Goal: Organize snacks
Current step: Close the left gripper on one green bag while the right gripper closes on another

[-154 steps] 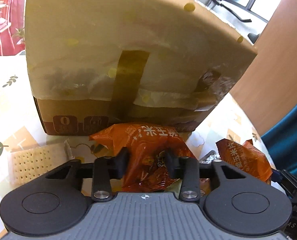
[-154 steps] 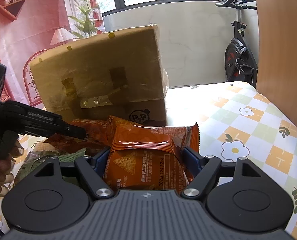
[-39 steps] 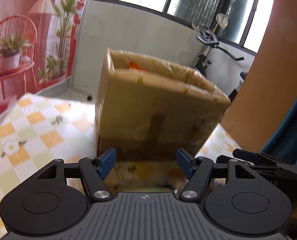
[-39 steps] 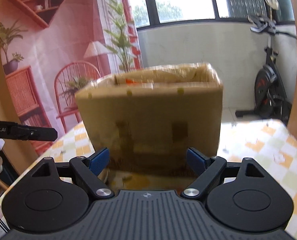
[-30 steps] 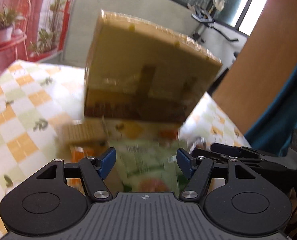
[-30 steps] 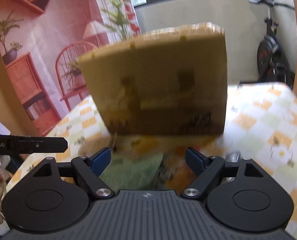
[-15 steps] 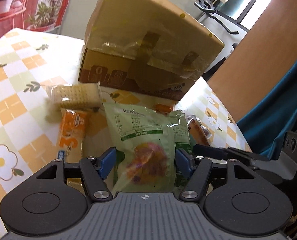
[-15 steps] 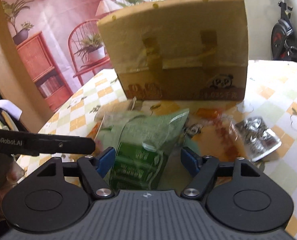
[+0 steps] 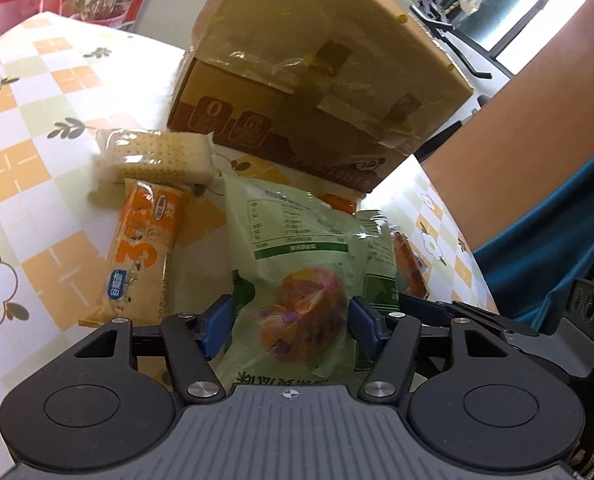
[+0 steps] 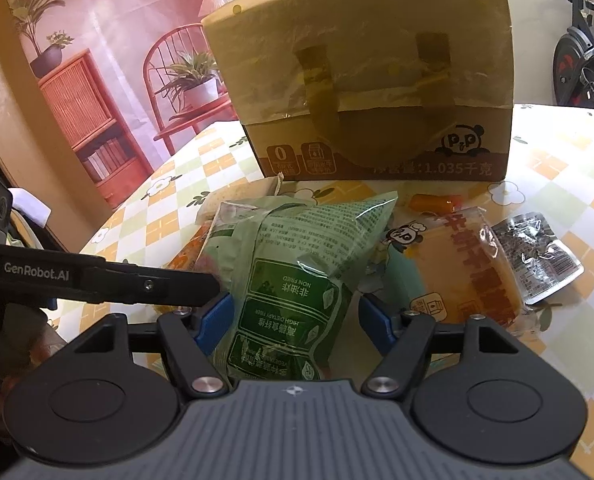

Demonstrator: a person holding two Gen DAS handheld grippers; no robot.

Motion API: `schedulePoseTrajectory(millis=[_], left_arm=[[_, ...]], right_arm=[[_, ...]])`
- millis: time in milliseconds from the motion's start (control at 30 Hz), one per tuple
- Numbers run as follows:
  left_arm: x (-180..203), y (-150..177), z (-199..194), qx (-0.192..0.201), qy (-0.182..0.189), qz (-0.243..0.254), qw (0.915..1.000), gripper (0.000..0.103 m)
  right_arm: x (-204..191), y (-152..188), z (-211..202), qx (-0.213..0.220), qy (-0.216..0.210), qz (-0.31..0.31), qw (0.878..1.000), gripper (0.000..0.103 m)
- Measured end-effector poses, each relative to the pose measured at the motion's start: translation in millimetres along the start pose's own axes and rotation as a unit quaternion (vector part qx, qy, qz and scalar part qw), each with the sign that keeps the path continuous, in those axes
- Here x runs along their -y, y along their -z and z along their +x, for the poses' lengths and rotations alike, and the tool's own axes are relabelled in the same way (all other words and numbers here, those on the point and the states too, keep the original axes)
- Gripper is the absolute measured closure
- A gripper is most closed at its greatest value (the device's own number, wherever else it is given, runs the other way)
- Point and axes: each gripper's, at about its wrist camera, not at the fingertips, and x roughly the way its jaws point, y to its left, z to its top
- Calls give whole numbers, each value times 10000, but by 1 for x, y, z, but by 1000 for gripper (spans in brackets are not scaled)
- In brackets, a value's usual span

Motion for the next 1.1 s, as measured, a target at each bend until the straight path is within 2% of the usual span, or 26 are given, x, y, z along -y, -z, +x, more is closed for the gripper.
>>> schedulePoseTrajectory(millis=[267,367,633,933,1100], left_arm=[[-7,4,4,7,99,-158,9998,49],[-5,7,5,50,26,-89,9999,51],[-5,7,4,73,41,-139,9999,54],[-2,4,0,110,68,-33,9999,59],[2,-3,-8,256,143,32,9996,59]], right_arm=[[0,2,4,-66,-54,-26,10000,32],[2,4,6,-96,-143,76,9998,39],[0,4,7,-74,-201,71,9997,48],[-4,3,6,-55,-194,-25,9998,50],[-9,-4,0,53,-207,-129,9997,51]])
